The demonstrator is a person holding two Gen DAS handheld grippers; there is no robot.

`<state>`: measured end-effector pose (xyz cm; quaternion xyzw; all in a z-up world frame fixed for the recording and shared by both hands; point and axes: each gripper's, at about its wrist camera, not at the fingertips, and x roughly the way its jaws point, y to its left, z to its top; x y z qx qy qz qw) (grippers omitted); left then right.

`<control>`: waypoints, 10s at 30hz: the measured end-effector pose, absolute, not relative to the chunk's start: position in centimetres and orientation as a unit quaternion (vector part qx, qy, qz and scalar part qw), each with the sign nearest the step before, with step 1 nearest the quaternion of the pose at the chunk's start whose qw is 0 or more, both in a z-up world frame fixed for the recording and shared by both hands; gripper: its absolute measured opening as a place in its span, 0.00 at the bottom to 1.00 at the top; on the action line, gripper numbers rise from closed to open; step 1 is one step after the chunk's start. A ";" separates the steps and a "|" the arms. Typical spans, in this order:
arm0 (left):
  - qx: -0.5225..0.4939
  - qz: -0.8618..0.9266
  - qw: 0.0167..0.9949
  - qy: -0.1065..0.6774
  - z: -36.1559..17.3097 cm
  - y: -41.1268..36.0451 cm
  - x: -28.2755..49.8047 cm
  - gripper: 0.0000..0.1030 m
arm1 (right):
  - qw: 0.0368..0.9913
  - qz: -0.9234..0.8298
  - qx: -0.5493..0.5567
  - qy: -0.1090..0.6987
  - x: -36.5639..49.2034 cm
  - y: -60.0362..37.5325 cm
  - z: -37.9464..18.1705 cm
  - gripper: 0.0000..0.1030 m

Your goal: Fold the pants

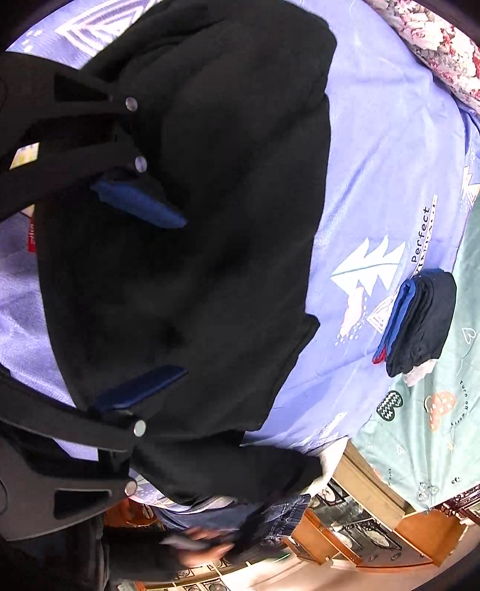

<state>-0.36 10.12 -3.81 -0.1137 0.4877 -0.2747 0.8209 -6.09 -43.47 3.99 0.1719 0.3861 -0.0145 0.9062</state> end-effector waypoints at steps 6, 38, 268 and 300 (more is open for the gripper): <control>-0.111 -0.279 0.814 0.497 -4.3 9.6 0.3 0.77 | 0.876 -0.048 0.333 0.345 -23.6 -48.8 -2.9 0.02; -0.009 -0.254 0.806 0.535 -4.1 10.8 -3.3 0.78 | 0.916 -0.069 0.226 0.324 -21.4 -46.8 5.5 0.46; -0.054 -0.440 0.746 0.497 0.5 -5.1 -4.3 0.98 | 0.787 0.256 0.335 0.450 -8.9 -29.8 -4.6 0.99; 0.014 -0.567 0.644 0.514 -1.8 -8.7 -8.4 0.98 | 0.715 0.295 0.276 0.571 -7.8 -24.0 -4.4 0.83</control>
